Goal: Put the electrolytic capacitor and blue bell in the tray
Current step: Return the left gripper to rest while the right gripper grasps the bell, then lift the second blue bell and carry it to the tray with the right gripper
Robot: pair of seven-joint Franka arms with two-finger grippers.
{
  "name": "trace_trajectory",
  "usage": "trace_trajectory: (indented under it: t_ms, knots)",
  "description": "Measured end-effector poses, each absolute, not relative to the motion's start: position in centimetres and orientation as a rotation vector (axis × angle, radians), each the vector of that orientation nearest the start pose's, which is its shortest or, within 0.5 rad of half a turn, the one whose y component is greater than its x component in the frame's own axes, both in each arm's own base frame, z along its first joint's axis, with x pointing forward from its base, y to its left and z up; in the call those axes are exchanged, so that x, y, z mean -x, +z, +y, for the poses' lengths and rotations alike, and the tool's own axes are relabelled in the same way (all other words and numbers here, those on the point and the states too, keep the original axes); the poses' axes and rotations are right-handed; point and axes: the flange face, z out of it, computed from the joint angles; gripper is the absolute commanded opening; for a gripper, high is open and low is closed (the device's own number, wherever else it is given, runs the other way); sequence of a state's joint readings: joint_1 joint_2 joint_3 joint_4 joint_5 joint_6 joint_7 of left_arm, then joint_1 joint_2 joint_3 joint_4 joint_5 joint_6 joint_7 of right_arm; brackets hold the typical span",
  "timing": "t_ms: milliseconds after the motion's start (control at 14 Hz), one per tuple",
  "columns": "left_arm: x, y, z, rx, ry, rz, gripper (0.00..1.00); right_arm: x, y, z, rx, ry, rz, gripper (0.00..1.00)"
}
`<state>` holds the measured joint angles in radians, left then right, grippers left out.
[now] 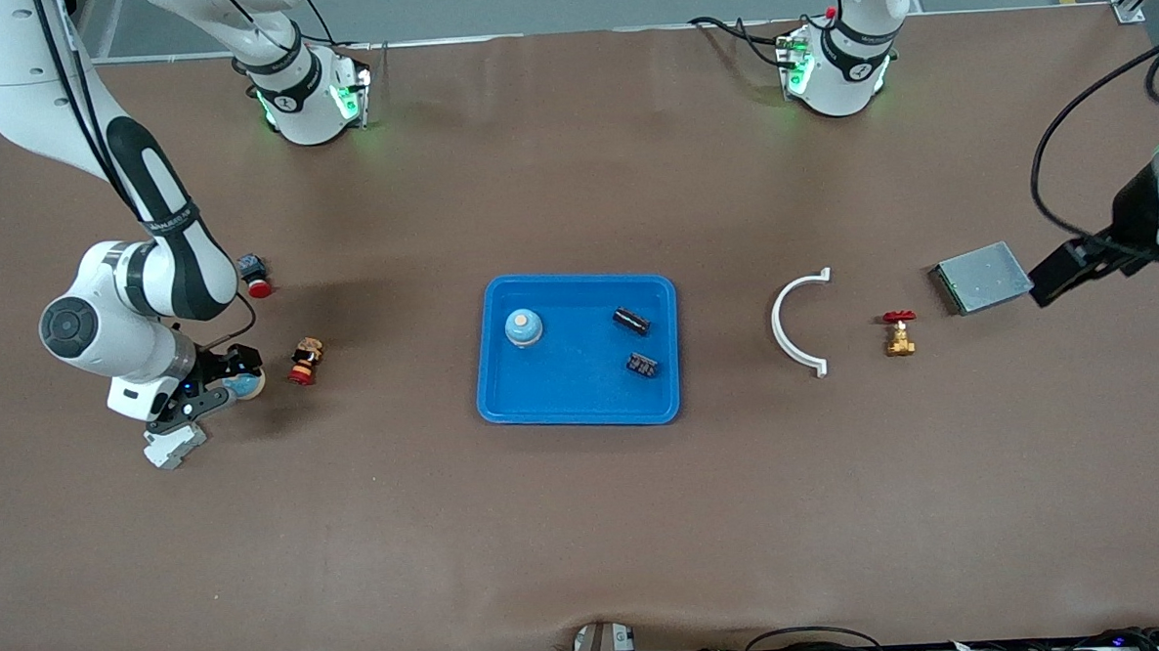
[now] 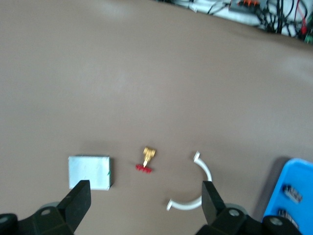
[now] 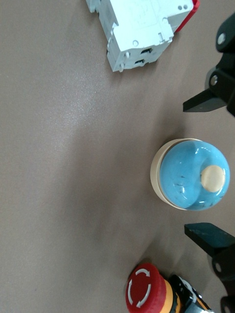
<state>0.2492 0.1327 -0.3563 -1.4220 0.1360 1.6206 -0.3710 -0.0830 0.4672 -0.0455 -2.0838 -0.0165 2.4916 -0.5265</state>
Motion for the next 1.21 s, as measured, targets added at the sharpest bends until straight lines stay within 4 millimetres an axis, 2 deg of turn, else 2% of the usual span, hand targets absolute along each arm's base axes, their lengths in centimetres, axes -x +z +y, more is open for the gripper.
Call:
trace_trajectory:
  t_ms: [285,570,783,997,1211]
  knots:
    - [-56.6,65.2,-2.5,3.052,-0.096,-0.296,1.00,-57.3,18.6,-7.4,3.078,0.122,-0.649,1.00]
    - [-54.0,65.9,-2.6,3.078,-0.060,-0.238,1.00,-57.2,18.3,-7.5,3.076,0.131,-0.647,1.00]
    - [-53.2,65.7,-2.1,3.114,-0.040,-0.219,1.00,-57.1,17.9,-7.9,3.076,0.139,-0.636,1.00]
    - [-53.1,65.2,-2.5,3.123,-0.020,-0.206,1.00,-57.0,17.6,-8.1,3.078,0.135,-0.630,1.00]
    - [-53.1,64.6,-3.3,3.145,0.002,-0.192,1.00,-57.1,17.5,-8.1,3.078,0.133,-0.633,0.65]
